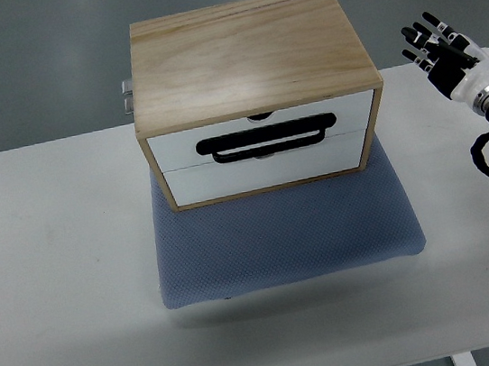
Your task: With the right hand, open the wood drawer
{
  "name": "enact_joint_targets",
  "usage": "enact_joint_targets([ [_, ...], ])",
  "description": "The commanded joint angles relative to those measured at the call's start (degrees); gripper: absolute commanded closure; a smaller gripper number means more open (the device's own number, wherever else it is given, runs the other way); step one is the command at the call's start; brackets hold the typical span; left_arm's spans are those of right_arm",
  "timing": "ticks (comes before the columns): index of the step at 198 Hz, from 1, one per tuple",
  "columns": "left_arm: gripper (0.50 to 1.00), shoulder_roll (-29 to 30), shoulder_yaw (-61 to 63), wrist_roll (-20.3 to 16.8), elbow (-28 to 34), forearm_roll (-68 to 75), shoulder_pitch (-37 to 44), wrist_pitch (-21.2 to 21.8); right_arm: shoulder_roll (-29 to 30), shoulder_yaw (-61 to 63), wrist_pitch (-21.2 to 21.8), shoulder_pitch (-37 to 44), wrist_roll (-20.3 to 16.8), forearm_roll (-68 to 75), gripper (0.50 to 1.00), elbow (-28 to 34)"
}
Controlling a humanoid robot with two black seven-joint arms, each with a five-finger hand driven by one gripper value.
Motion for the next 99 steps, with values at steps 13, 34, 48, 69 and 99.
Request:
enact_joint_targets([
  [13,0.5,0.0,-0.1,0.0,0.17,-0.09,0.08,0.0,0.03,-0.16,0.01,0.0,0.0,0.0,0.556,0.09],
  [34,0.5,0.0,-0.1,0.0,0.17,-0.09,0.08,0.09,0.03,-0.07,0.01,0.09,0.0,0.0,0.556,0.01],
  [48,0.5,0.0,-0.1,0.0,0.08,-0.09,0.08,0.0,0.03,-0.07,0.01,0.09,0.0,0.0,0.556,0.01],
  [69,0.5,0.0,-0.28,0.0,-0.27,0.0,0.08,0.0,0.03,0.02,0.1,0.09,0.09,0.0,0.556,0.01],
  [99,0.5,0.0,-0.28,0.0,-0.27,0.0,0.08,0.0,0.03,0.02,0.19,0.09,0.09,0.0,0.556,0.09],
])
